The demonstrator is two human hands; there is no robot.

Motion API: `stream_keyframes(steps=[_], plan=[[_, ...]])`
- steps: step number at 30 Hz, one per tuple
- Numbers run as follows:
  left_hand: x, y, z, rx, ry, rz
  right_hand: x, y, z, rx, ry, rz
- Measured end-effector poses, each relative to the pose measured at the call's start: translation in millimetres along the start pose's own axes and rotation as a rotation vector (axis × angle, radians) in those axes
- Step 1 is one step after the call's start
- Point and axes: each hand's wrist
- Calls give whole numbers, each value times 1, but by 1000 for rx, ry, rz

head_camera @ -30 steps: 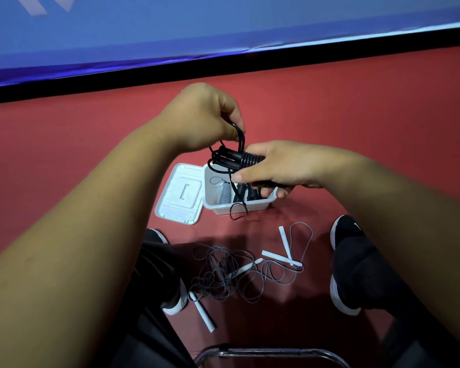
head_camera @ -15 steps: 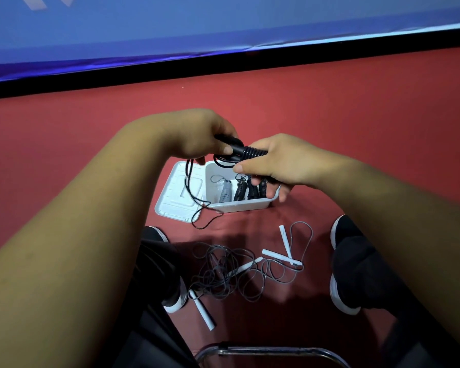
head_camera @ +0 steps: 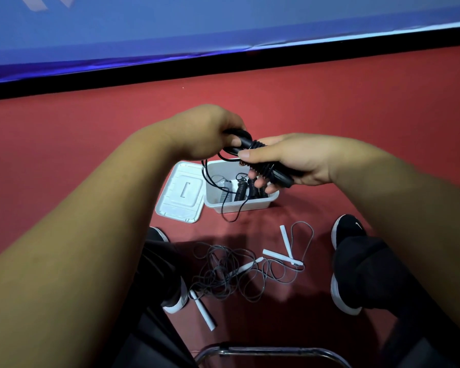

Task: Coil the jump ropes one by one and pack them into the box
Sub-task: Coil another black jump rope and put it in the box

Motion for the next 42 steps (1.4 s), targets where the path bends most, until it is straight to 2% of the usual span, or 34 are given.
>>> stream_keyframes(steps=[7, 20, 23, 28, 31, 37, 42], plan=[[-5, -1, -1, -39, -14, -52, 10, 3, -7, 9, -82, 43], [-1, 11, -9, 23, -34, -208, 8, -12, -9, -106, 27, 77], [0, 13, -7, 6, -18, -161, 8, -14, -5, -117, 43, 39], [0, 10, -5, -16, 10, -60, 8, -5, -2, -42, -19, -75], [0, 10, -5, -20, 20, -69, 9, -5, -2, -42, -32, -26], [-1, 9, -5, -46, -15, -38, 5, -3, 3, -91, -10, 23], [-8, 5, -2, -123, -61, 30, -3, -1, 10, -239, -34, -122]])
Point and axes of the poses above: each hand's wrist, its own z-axis towards the middle knuckle, its own y-axis out of the back of the hand, x = y × z, and after that the axes turned 14 degrees about y, right-handed
